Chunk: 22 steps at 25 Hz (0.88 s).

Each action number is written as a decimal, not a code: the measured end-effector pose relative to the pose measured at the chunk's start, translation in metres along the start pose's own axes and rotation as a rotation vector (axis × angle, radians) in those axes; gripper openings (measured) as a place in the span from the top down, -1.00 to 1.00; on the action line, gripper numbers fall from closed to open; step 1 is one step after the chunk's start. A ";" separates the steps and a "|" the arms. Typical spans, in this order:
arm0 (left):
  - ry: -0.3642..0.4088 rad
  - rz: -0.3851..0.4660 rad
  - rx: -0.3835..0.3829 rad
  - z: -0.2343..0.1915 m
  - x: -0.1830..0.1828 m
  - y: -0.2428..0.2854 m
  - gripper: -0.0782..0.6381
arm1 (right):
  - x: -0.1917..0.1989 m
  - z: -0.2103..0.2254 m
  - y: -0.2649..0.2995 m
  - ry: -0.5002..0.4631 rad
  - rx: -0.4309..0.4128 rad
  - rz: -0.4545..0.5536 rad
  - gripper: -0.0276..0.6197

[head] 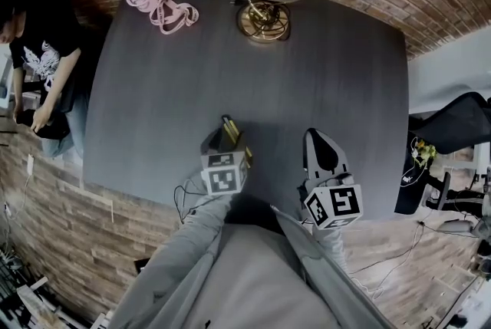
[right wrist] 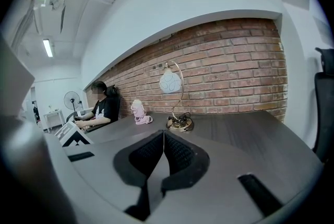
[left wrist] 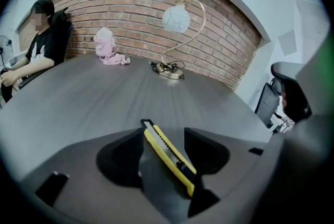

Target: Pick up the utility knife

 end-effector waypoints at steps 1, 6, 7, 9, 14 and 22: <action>-0.005 -0.009 -0.012 -0.001 0.004 0.004 0.16 | 0.001 0.001 -0.001 0.001 0.003 -0.002 0.85; -0.025 -0.036 -0.063 -0.002 0.016 0.018 0.16 | 0.006 0.007 -0.004 0.015 0.023 -0.008 0.85; -0.023 -0.041 -0.073 -0.002 0.017 0.019 0.16 | 0.007 0.008 -0.005 0.020 0.028 -0.010 0.85; -0.023 -0.042 -0.086 0.000 0.018 0.020 0.15 | 0.010 0.010 -0.007 0.028 0.038 -0.012 0.85; -0.031 -0.023 -0.115 0.003 0.018 0.022 0.12 | 0.014 0.013 -0.010 0.037 0.057 -0.014 0.85; 0.028 -0.007 -0.198 0.009 0.024 0.025 0.11 | 0.016 0.015 -0.016 0.055 0.082 -0.010 0.85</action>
Point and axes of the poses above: the fingertips, and each gripper's own axes: y forward along the fingers, z to its right, x out of its underside, the point moved 4 cm from there along -y, backward along the fingers, and after that the axes turned 9 degrees about -x, right-handed, at the moved point
